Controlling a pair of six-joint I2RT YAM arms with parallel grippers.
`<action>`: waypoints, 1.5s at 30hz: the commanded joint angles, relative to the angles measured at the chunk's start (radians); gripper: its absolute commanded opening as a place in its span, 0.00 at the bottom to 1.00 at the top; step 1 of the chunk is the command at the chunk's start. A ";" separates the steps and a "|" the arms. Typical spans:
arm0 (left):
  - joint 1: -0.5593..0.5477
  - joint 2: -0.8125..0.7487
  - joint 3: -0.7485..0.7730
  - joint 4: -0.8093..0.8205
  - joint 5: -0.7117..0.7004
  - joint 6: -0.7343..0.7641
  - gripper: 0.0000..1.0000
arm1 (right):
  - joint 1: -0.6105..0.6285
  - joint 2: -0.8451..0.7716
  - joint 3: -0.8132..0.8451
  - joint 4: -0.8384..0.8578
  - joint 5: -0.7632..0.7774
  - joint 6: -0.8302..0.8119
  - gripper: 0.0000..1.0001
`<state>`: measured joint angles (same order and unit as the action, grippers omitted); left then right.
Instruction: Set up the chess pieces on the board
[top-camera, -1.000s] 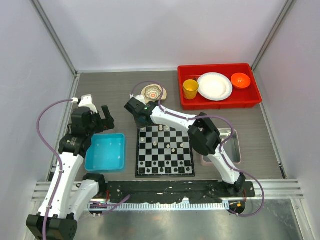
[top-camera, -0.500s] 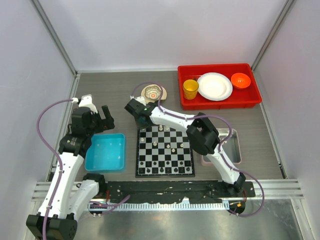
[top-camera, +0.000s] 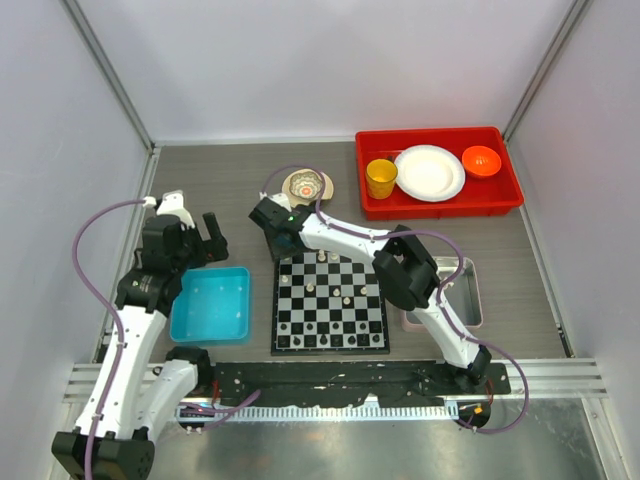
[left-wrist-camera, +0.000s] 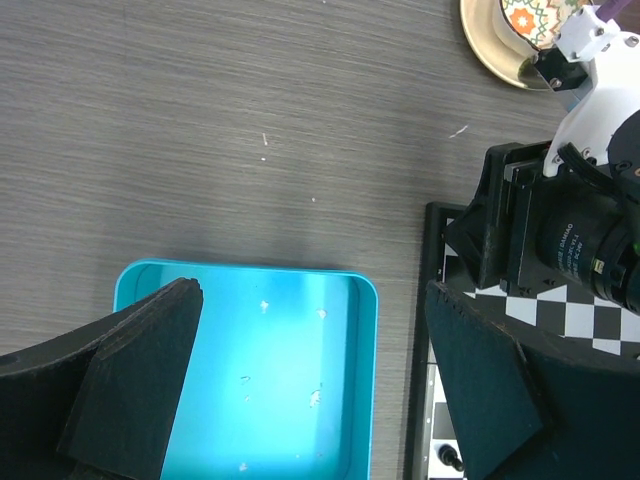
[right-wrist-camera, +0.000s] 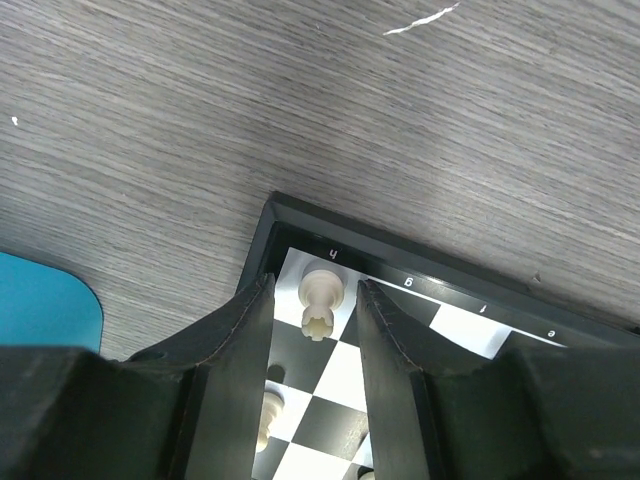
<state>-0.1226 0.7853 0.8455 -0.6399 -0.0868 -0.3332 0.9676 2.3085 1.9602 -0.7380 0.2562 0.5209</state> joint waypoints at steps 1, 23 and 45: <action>-0.002 -0.043 0.030 -0.038 -0.025 0.000 0.99 | 0.005 -0.075 0.052 0.006 -0.002 -0.022 0.45; -0.003 -0.047 -0.025 0.016 0.071 -0.009 0.99 | 0.060 -0.552 -0.490 0.075 0.032 0.056 0.41; -0.003 -0.035 -0.028 0.022 0.084 -0.009 0.99 | 0.114 -0.465 -0.557 0.135 0.043 0.188 0.41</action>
<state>-0.1226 0.7513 0.8196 -0.6617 -0.0238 -0.3405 1.0782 1.8091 1.3369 -0.5987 0.2531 0.6800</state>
